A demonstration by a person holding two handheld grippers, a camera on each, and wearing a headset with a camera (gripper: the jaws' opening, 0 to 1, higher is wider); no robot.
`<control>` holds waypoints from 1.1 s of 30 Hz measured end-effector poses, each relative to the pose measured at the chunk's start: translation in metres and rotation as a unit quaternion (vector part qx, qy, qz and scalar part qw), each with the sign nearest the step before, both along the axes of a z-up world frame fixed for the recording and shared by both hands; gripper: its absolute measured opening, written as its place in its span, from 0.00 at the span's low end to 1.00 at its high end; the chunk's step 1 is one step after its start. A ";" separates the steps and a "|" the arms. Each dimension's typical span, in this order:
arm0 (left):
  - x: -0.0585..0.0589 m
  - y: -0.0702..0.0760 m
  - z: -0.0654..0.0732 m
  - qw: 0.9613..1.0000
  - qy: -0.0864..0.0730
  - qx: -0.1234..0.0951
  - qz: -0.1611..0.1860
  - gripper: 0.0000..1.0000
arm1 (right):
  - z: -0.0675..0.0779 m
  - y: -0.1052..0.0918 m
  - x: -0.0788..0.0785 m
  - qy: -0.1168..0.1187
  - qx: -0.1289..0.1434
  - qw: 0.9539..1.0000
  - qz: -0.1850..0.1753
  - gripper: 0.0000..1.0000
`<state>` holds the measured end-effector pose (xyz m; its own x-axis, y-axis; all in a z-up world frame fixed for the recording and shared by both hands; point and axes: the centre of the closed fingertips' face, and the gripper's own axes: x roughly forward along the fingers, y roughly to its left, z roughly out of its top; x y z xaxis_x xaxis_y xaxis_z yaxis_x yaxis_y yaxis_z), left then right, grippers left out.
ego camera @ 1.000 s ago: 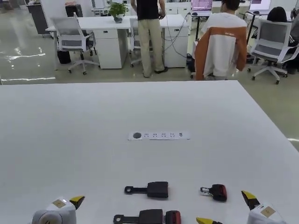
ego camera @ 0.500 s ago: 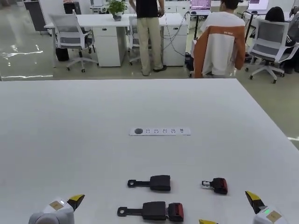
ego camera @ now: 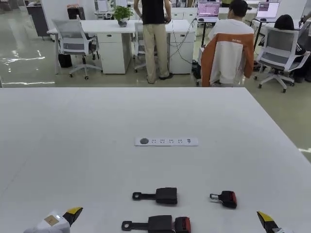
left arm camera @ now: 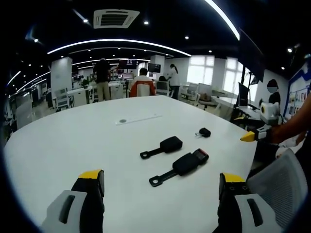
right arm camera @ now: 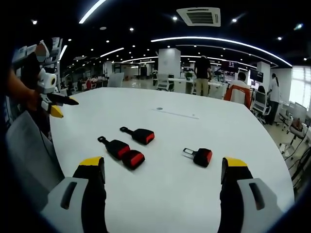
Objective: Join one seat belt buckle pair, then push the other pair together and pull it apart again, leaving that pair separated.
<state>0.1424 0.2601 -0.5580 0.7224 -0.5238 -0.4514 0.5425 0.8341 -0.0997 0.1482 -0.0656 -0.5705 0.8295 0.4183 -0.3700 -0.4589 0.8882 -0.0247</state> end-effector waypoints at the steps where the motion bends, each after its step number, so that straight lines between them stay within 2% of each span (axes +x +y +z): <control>1: -0.002 -0.001 0.000 1.000 0.000 0.000 0.000 1.00 | 0.000 -0.001 -0.002 0.001 0.002 1.000 -0.001 0.99; 12: -0.008 -0.001 -0.002 1.000 0.002 -0.001 0.000 1.00 | -0.004 -0.010 -0.008 0.005 -0.001 1.000 -0.012 0.99; 23: -0.002 -0.004 0.006 1.000 -0.005 -0.004 0.000 1.00 | 0.006 -0.005 -0.002 -0.006 -0.003 1.000 -0.006 0.99; 33: -0.002 -0.003 0.005 1.000 -0.007 -0.004 -0.001 1.00 | 0.009 -0.002 0.000 -0.011 -0.002 1.000 -0.004 0.99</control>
<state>0.1402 0.2567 -0.5532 0.7277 -0.5286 -0.4371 0.5453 0.8324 -0.0988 0.1480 -0.0675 -0.5618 0.8404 0.4103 -0.3541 -0.4513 0.8916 -0.0379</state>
